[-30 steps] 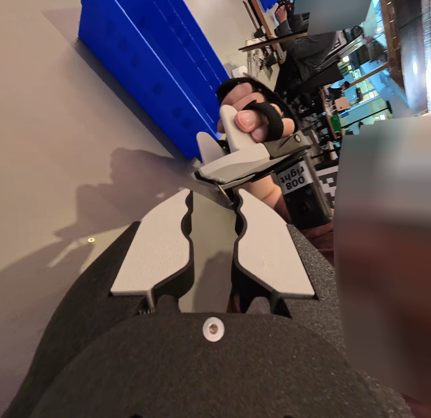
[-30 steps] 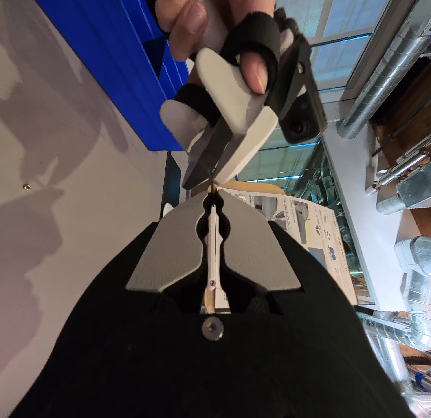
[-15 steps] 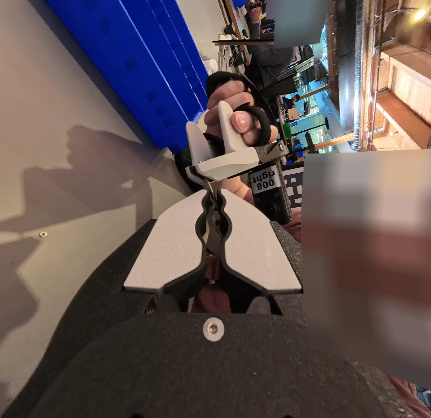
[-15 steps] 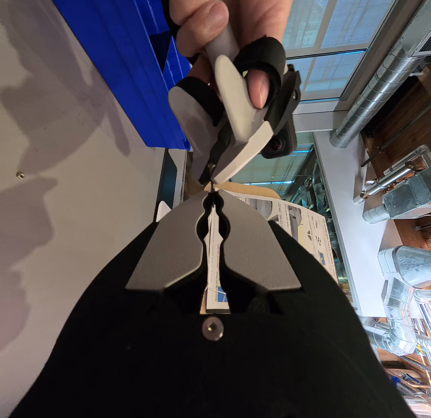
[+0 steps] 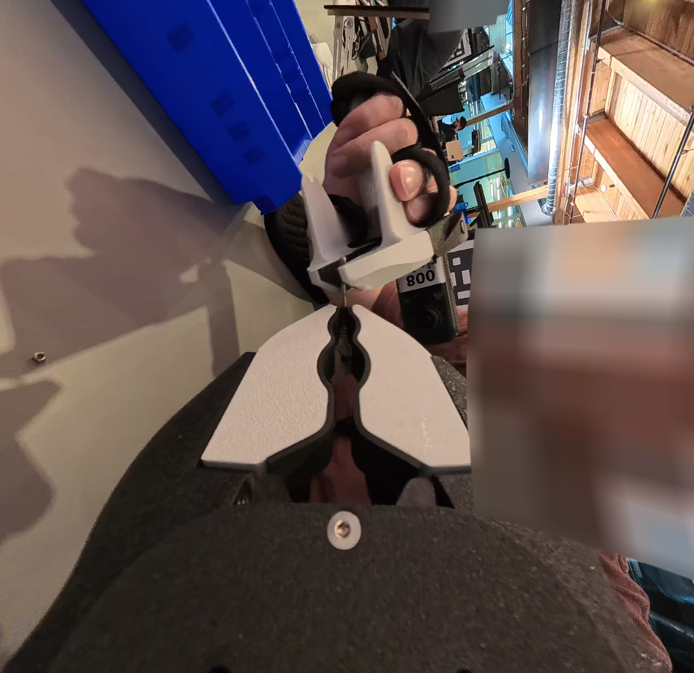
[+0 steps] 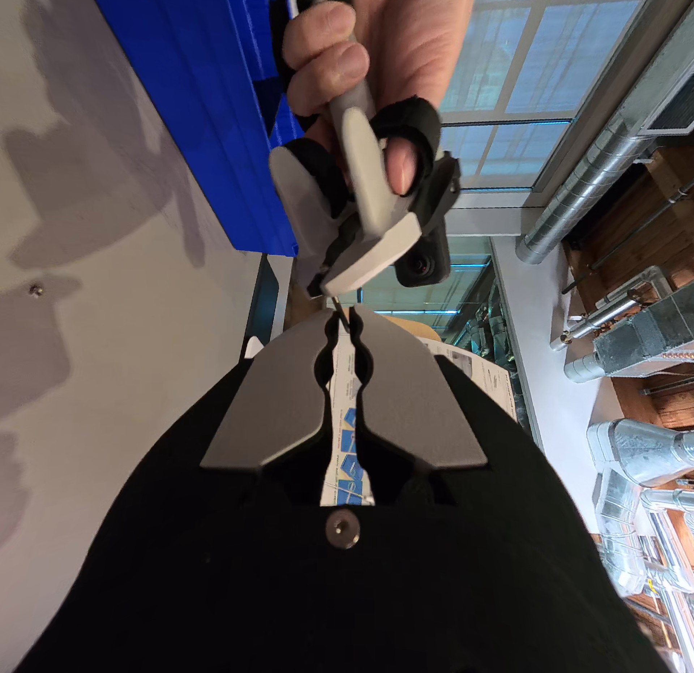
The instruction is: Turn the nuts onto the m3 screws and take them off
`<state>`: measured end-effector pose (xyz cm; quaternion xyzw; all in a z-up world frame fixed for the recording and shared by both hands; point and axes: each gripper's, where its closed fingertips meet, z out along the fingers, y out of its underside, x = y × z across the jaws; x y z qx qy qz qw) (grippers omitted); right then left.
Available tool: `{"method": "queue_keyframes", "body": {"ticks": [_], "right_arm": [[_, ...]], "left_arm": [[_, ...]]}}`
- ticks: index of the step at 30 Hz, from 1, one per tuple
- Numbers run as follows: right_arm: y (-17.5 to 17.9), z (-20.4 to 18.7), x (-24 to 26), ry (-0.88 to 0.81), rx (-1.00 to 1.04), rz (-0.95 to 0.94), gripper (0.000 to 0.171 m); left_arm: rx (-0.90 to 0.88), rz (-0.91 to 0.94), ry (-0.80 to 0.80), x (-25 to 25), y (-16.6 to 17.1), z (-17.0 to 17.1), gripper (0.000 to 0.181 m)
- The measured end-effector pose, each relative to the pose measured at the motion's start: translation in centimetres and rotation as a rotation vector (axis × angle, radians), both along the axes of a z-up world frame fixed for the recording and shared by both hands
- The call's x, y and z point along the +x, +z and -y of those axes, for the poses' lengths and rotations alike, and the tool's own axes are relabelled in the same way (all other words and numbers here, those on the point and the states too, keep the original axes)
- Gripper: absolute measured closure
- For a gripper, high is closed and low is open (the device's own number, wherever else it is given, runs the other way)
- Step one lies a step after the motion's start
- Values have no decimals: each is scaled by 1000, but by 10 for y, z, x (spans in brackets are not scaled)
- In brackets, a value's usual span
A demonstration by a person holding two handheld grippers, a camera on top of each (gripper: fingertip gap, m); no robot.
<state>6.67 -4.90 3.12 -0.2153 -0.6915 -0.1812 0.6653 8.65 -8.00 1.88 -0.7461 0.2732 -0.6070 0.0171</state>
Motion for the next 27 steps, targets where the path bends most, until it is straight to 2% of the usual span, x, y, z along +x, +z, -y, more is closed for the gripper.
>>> {"method": "queue_keyframes", "body": {"ticks": [2, 4, 6, 10, 18, 20, 23, 27], "right_arm": [[3, -1, 0, -4, -17, -29, 163], [7, -5, 1, -15, -53, -71, 153], [10, -11, 5, -33, -132, -118, 147], [16, -23, 14, -54, -288, -220, 146], [13, -30, 10, -24, -949, -384, 146], [2, -28, 9, -35, -1161, -362, 146], [-25, -22, 6, -84, -1448, -273, 146], [-86, -11, -5, -207, -1586, -36, 154]], "left_arm": [[11, 26, 24, 0, 3, -3, 179], [58, 54, 50, -2, 10, -8, 179], [157, 43, 84, -6, 13, -14, 179], [342, 80, 141, -13, 30, -22, 179], [916, 28, 305, -26, 37, -43, 179], [995, 13, 366, -32, 37, -45, 179], [1015, 3, 440, -44, 38, -42, 179], [1093, -85, 541, -75, 34, -44, 179]]}}
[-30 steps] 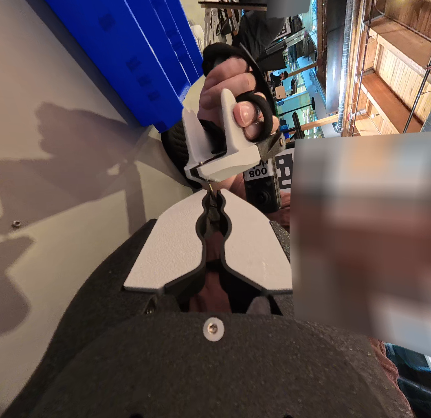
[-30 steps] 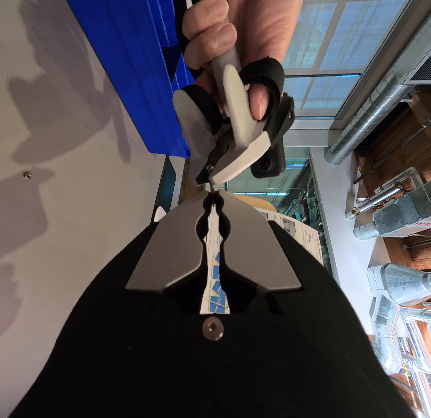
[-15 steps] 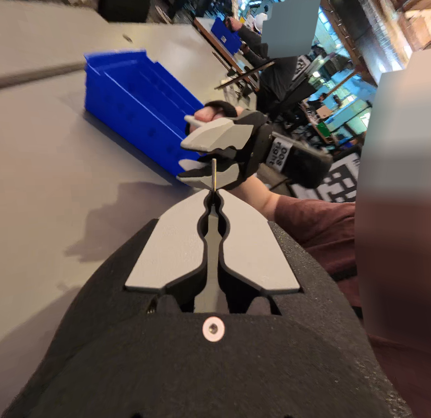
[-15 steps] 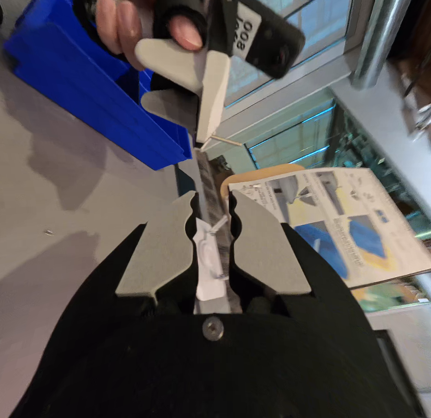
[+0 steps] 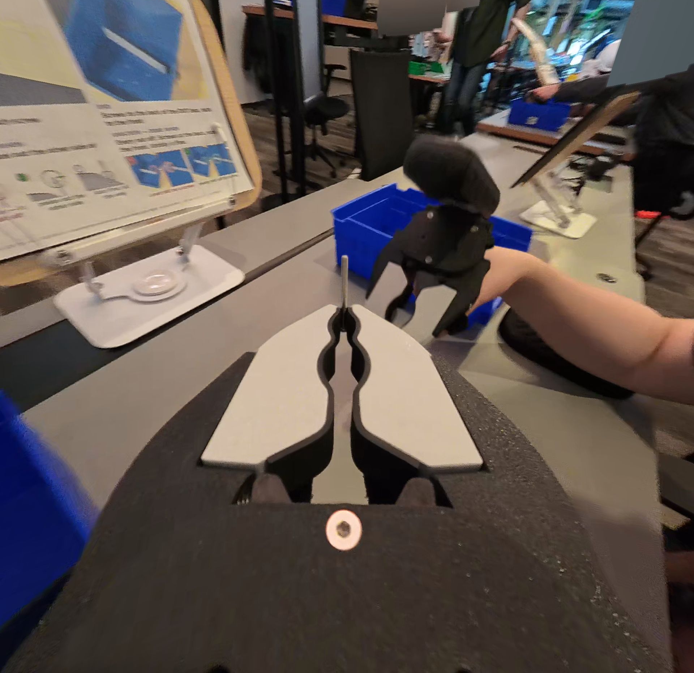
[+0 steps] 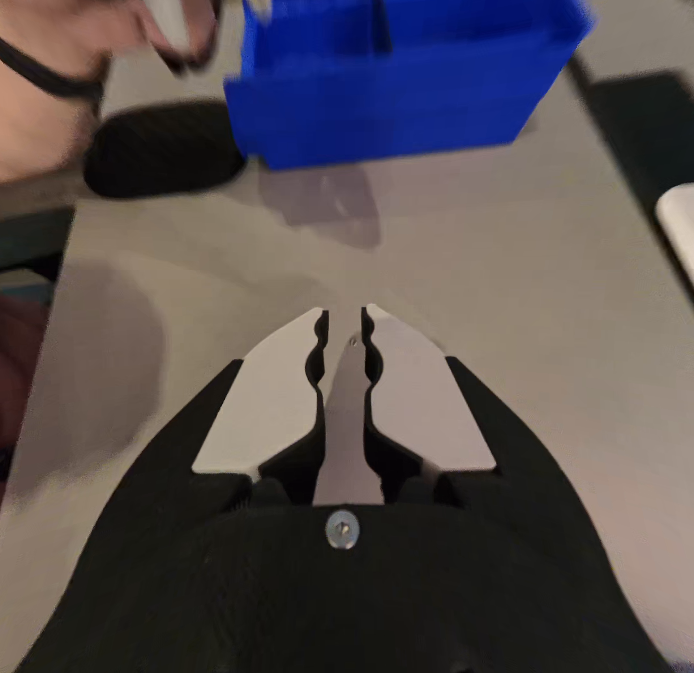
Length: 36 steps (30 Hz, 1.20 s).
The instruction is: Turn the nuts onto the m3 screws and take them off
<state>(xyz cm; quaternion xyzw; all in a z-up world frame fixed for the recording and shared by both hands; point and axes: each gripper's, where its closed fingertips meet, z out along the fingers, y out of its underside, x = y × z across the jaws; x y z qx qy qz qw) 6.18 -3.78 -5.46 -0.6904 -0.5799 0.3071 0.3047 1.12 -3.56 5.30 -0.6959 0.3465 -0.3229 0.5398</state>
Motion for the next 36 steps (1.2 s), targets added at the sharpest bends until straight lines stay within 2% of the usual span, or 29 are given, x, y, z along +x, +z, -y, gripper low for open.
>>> {"method": "queue_keyframes", "body": {"ticks": [5, 9, 23, 36], "right_arm": [[-70, -1, -5, 66, 34, 249, 154], [-95, 2, -7, 175, 131, 334, 150], [-96, -4, -12, 280, 184, 390, 155], [-103, 1, -15, 320, 117, 404, 160]], "left_arm": [[29, -25, 91, -32, -7, -1, 179], [12, -14, 96, -44, -12, -1, 179], [-12, -18, 80, -51, -17, 2, 179], [-46, -21, 45, -44, -26, 4, 179]]}}
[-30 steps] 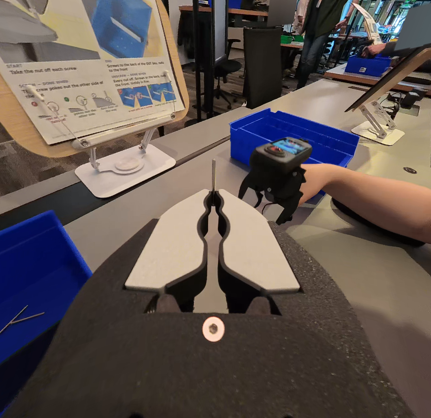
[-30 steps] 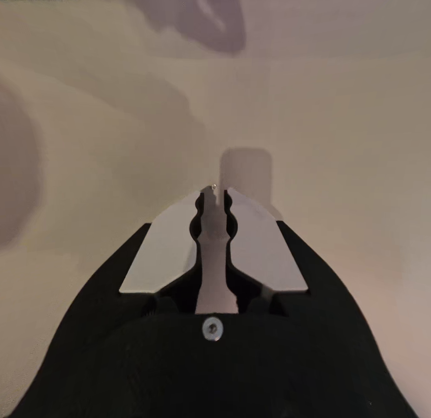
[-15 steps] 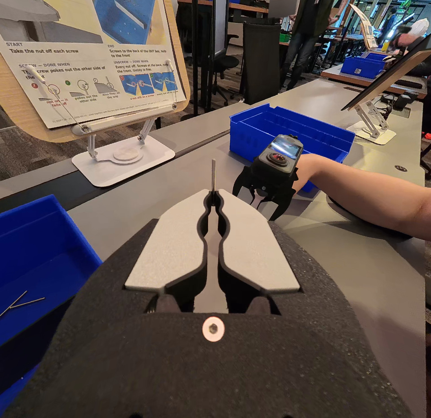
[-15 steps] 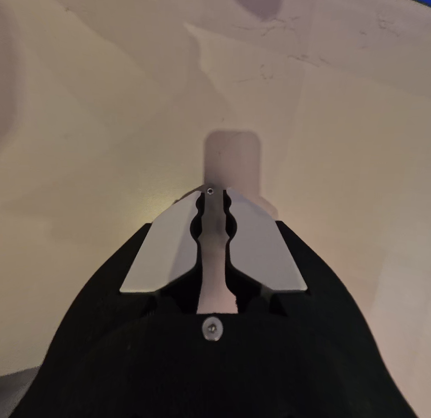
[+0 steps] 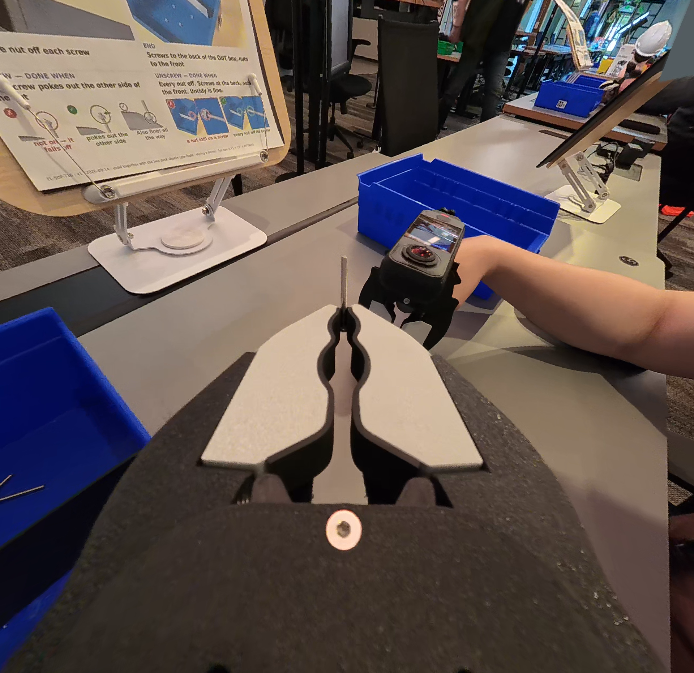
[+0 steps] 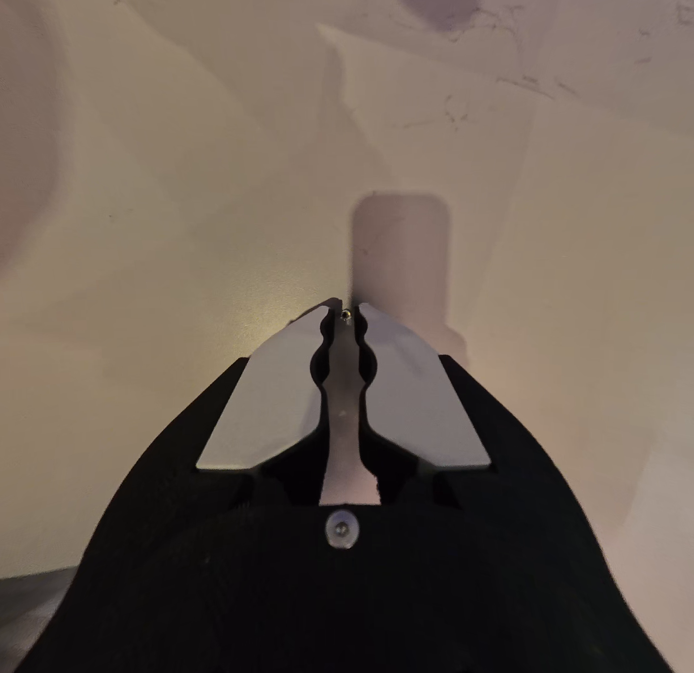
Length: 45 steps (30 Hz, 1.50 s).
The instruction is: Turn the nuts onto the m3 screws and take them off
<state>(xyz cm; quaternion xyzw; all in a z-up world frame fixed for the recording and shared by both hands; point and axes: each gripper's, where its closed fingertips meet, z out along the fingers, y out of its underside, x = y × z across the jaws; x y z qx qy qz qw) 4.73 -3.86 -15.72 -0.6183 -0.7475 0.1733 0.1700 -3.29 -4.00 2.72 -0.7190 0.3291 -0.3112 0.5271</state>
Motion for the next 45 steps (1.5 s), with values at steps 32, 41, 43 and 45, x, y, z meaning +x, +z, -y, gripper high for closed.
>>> {"method": "queue_keyframes", "body": {"ticks": [32, 41, 43, 45], "right_arm": [[217, 36, 55, -36, 268, -624, 165], [209, 19, 68, -170, 211, -568, 165], [203, 18, 71, -187, 179, -533, 165], [195, 19, 74, -191, 141, -499, 165]], "left_arm": [[109, -323, -431, 118, 3, 3, 179], [211, -172, -491, 140, -17, 5, 179], [178, -121, -489, 146, -25, 4, 179], [160, -91, -458, 153, -34, 2, 179]]}}
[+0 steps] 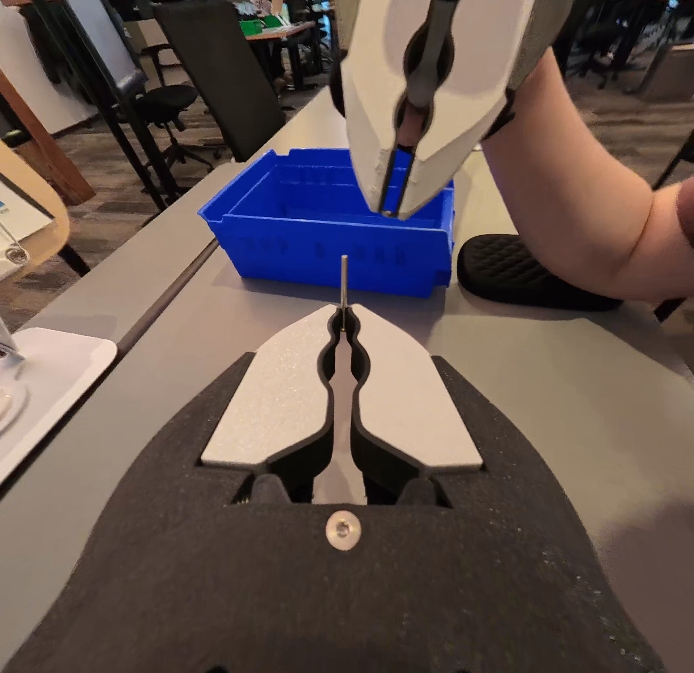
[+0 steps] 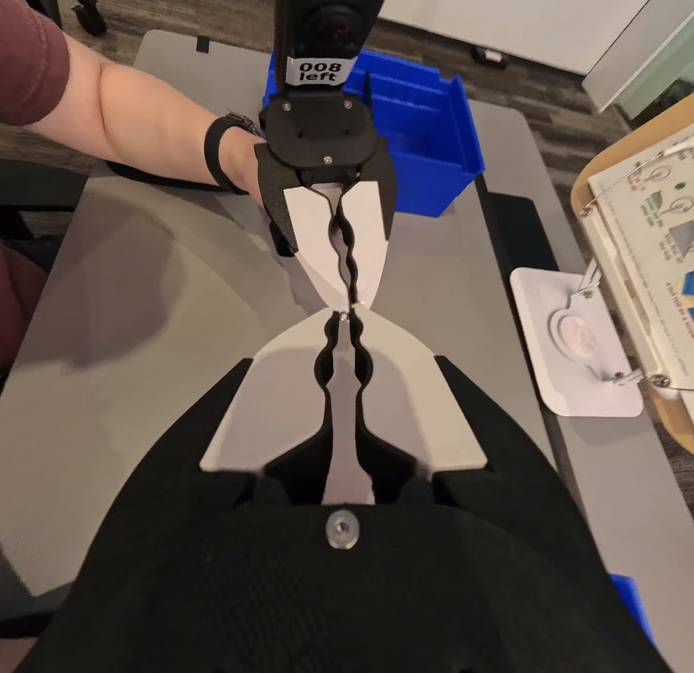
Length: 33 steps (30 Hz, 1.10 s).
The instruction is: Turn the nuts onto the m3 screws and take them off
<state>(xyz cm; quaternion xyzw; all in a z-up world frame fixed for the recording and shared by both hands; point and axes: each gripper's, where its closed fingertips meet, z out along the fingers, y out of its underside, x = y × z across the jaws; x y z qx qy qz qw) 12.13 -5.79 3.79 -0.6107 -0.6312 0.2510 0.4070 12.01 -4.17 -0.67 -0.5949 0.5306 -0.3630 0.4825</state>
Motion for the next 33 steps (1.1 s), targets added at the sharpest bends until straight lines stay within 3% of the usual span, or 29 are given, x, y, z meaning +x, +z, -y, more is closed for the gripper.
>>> {"method": "queue_keyframes", "body": {"ticks": [14, 33], "right_arm": [[-57, 4, 27, 49, -176, 236, 165], [-78, 9, 30, 98, -226, 325, 165]], "left_arm": [[-128, 217, -30, 39, -49, 20, 179], [-76, 146, -52, 49, -64, 27, 179]]}}
